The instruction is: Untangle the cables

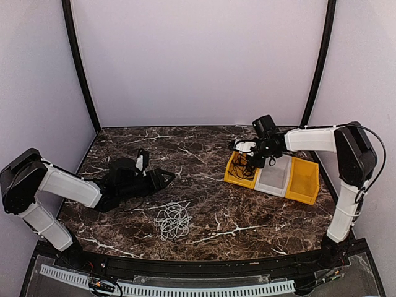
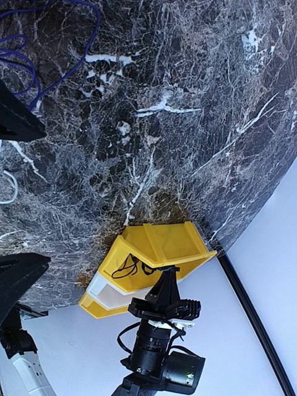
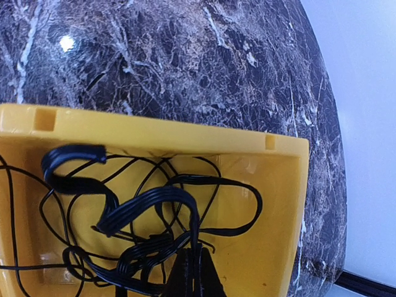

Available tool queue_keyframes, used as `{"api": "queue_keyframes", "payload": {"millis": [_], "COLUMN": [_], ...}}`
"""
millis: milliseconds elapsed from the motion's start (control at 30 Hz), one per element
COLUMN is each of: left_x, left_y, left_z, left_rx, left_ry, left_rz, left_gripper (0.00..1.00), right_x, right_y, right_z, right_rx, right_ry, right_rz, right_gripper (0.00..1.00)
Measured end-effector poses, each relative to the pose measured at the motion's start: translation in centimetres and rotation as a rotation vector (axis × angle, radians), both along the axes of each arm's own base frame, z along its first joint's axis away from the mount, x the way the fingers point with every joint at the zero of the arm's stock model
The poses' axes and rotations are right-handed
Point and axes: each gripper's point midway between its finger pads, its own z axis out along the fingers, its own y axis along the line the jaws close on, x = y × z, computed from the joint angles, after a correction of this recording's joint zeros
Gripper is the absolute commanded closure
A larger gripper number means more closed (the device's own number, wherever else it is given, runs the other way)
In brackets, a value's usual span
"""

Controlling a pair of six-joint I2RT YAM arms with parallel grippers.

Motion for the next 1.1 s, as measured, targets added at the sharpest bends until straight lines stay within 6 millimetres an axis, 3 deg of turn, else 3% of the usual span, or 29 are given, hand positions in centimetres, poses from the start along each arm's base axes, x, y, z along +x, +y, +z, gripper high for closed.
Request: {"api": "queue_keyframes", "payload": {"millis": [200, 300, 367, 467, 567, 700, 800, 933, 1100], "left_x": [-0.1, -0.2, -0.2, -0.2, 0.0, 0.4, 0.8, 0.9, 0.7], "left_y": [-0.2, -0.3, -0.2, -0.1, 0.2, 1.0, 1.9, 3.4, 5.2], "left_z": [-0.3, -0.3, -0.4, -0.6, -0.5, 0.7, 1.8, 2.5, 2.2], "left_rx": [-0.003, -0.004, 0.000, 0.023, 0.065, 0.135, 0.189, 0.270, 0.366], "left_ry": [0.011, 0.014, 0.012, 0.009, -0.009, -0.066, -0.114, -0.151, -0.149], "left_rz": [-0.010, -0.017, -0.018, -0.021, -0.016, 0.004, 0.028, 0.065, 0.104], "left_gripper": [0.36, 0.36, 0.35, 0.35, 0.34, 0.33, 0.32, 0.30, 0.29], "right_x": [1.8, 1.1, 0.4, -0.3, -1.5, -3.0, -4.0, -6.4, -11.4], "right_y": [1.2, 1.0, 0.7, 0.1, -0.7, -1.4, -1.0, 1.5, 7.4], "right_z": [-0.7, -1.4, -1.1, 0.4, 3.3, 6.9, 8.4, 8.5, 7.3], "right_rx": [-0.015, -0.031, -0.040, -0.046, -0.034, -0.001, 0.042, 0.096, 0.121], "right_ry": [0.021, 0.064, 0.084, 0.081, 0.041, -0.009, -0.009, 0.036, 0.101], "right_rz": [-0.007, -0.009, -0.012, -0.021, -0.024, -0.026, -0.013, 0.062, 0.243], "right_gripper": [0.86, 0.71, 0.67, 0.60, 0.56, 0.55, 0.55, 0.56, 0.59]}}
